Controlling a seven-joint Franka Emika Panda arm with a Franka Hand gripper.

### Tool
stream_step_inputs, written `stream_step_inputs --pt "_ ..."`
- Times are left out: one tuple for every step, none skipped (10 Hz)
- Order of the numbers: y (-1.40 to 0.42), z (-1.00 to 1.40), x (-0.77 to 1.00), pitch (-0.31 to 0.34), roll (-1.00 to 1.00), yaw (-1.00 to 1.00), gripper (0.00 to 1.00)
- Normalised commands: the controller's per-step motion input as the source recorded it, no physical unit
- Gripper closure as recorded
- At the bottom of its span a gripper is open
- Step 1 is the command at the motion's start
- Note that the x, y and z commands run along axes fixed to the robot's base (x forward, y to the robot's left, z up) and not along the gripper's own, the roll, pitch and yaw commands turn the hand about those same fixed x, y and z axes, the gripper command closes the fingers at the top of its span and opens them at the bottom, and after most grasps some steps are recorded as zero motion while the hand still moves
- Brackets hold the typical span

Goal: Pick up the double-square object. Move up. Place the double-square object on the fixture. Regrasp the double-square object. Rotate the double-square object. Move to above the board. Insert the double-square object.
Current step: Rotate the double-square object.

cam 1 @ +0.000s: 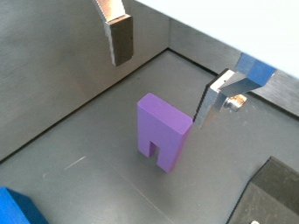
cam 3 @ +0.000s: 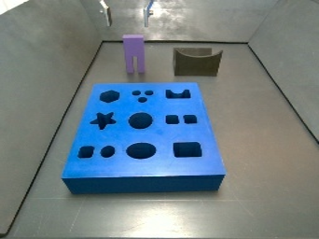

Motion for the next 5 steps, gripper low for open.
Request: stream_step_inputs --pt "0.00 -1.00 0.00 0.000 0.00 0.00 0.00" --pt "0.00 -1.00 0.01 -0.011 0.00 -0.06 0.00" --pt "0.00 -1.00 0.02 -0.019 0.00 -0.06 0.00" --pt "0.01 -1.00 0.02 -0.032 0.01 -0.05 0.00" --pt "0.01 -0.91 0.02 -0.037 0.01 -0.04 0.00"
